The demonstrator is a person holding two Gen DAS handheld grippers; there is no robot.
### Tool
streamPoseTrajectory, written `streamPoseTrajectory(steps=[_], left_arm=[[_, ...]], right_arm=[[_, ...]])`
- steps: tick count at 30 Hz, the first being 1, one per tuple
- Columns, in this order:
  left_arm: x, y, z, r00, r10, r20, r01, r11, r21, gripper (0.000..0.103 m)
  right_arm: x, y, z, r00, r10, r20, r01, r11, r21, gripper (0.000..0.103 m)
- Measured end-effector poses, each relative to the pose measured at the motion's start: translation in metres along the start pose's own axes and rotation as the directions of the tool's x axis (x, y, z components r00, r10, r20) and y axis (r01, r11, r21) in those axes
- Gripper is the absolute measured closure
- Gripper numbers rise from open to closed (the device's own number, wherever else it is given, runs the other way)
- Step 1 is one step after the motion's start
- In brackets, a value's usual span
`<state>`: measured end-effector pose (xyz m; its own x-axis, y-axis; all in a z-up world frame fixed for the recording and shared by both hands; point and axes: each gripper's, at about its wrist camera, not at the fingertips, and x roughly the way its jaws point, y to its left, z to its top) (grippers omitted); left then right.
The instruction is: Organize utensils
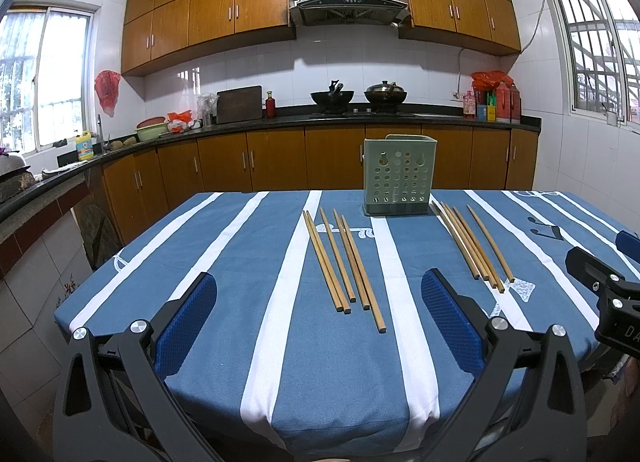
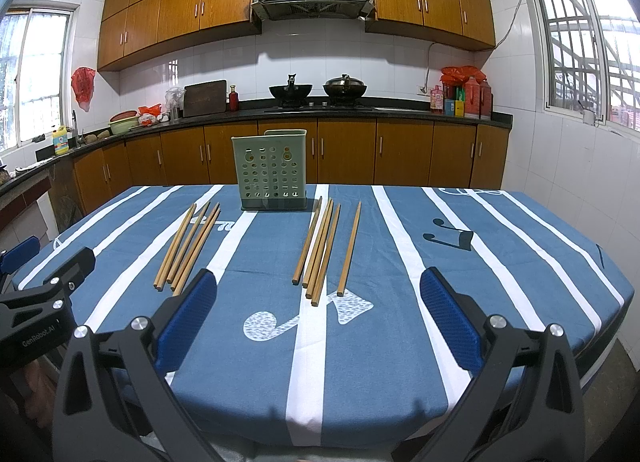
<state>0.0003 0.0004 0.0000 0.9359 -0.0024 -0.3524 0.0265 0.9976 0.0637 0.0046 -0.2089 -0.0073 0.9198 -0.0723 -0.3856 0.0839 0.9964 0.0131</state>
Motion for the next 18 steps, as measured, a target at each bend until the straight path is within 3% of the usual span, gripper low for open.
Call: streamPoseTrajectory(steps=[18], left_arm=[[0.0024, -0.0005, -0.0009, 1.000, 0.000, -0.002, 0.000, 1.000, 0.001, 0.002]], right_arm=[[0.0011, 0.0000, -0.0006, 1.000, 0.000, 0.000, 0.000, 1.000, 0.001, 0.004]])
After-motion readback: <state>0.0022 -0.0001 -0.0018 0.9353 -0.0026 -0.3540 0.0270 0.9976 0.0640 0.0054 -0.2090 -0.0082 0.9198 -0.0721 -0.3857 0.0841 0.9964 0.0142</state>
